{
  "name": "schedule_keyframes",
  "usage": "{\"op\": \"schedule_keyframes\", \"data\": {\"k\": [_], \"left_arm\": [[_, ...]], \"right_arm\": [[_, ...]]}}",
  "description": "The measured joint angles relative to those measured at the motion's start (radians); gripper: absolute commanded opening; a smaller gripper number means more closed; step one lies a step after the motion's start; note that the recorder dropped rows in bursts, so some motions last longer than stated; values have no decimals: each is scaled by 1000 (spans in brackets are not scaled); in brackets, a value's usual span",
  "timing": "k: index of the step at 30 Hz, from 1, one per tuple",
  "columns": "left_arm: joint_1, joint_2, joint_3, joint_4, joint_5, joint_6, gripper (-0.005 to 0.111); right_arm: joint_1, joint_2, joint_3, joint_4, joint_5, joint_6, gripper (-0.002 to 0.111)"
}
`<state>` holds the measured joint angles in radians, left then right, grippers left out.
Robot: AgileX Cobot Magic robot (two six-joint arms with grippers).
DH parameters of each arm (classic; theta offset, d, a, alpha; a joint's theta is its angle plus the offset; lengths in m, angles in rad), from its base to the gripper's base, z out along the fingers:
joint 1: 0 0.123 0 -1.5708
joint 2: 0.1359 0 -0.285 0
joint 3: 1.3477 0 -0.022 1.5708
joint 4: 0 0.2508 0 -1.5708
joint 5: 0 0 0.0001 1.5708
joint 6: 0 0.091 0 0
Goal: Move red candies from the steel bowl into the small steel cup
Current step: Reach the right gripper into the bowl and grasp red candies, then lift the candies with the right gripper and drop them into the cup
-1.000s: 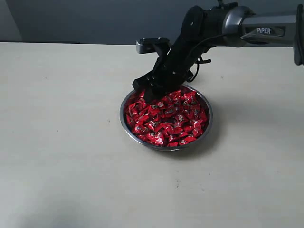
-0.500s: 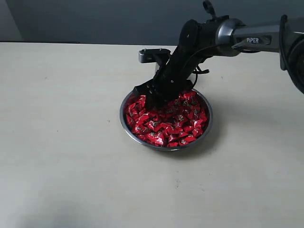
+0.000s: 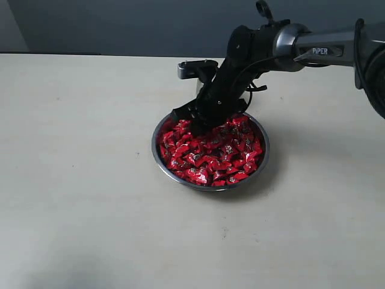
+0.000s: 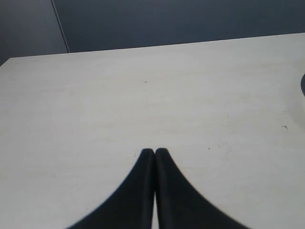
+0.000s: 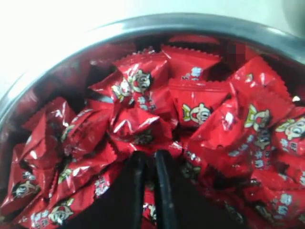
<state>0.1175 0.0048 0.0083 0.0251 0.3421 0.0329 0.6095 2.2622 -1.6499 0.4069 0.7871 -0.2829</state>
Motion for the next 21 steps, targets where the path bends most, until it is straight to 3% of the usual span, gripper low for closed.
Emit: {"op": "schedule_keyframes", "data": {"k": [16, 21], "left_arm": [[0, 0, 0, 0, 0, 0, 0], [0, 0, 0, 0, 0, 0, 0]], "right_arm": [[0, -165, 0, -98, 30, 6, 0], [-38, -207, 0, -127, -56, 10, 0]]}}
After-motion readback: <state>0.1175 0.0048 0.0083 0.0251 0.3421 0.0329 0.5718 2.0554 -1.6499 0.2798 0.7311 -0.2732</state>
